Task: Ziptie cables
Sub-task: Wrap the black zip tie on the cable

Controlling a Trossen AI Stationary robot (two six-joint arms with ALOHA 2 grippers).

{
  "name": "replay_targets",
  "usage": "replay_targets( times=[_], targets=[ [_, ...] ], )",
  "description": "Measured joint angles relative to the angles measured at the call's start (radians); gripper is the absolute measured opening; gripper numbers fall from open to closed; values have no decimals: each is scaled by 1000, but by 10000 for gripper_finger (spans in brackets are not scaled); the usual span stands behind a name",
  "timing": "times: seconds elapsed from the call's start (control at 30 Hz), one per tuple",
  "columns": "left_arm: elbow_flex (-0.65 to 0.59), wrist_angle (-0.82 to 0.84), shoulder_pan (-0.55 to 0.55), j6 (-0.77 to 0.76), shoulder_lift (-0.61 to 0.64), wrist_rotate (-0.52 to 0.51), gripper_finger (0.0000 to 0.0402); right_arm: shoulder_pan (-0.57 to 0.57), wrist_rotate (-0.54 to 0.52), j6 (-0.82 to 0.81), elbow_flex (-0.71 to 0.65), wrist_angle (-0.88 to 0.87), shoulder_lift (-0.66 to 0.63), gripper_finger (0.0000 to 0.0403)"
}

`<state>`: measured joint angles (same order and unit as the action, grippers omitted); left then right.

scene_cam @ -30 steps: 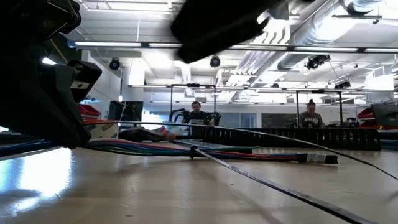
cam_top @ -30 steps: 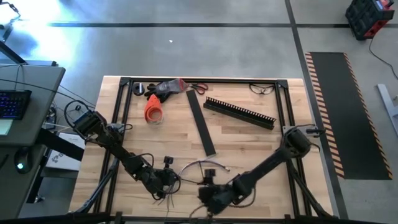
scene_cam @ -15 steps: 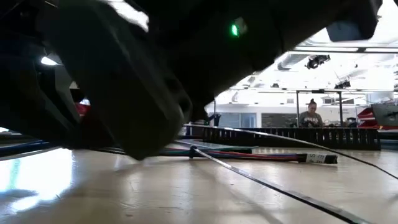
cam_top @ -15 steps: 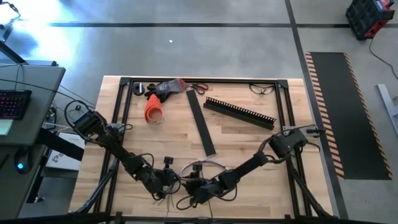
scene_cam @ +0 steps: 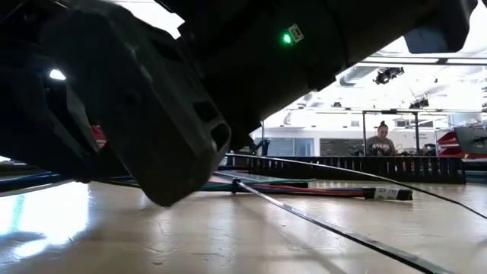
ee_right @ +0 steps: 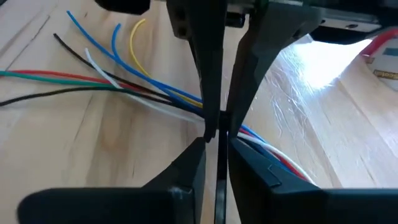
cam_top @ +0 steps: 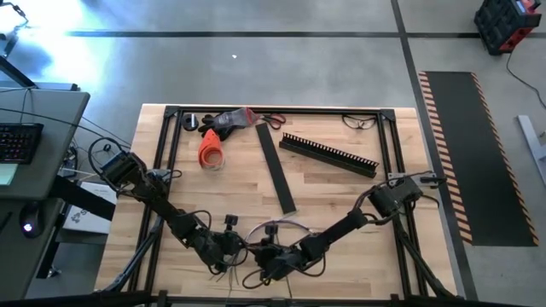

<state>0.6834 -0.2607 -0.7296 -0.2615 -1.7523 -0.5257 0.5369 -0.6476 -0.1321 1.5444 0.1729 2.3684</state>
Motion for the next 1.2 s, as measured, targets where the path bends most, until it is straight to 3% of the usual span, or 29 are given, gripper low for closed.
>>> replay_targets(
  times=[0.33, 0.67, 0.83, 1.0, 1.2],
  targets=[
    [0, -8, 0, -7, 0, 1, 5, 8, -41, 54, 0, 35, 0, 4],
    [0, -6, 0, -8, 0, -1, 5, 1, 4, 10, 0, 53, 0, 89],
    [0, -6, 0, -9, 0, -1, 5, -10, 40, -9, 0, 54, 0, 100],
    [0, -5, 0, -9, 0, -1, 5, -13, 43, -9, 0, 57, 0, 76],
    [0, -5, -1, -9, 0, 8, 5, -11, 28, 13, 0, 57, 0, 13]
  ],
)
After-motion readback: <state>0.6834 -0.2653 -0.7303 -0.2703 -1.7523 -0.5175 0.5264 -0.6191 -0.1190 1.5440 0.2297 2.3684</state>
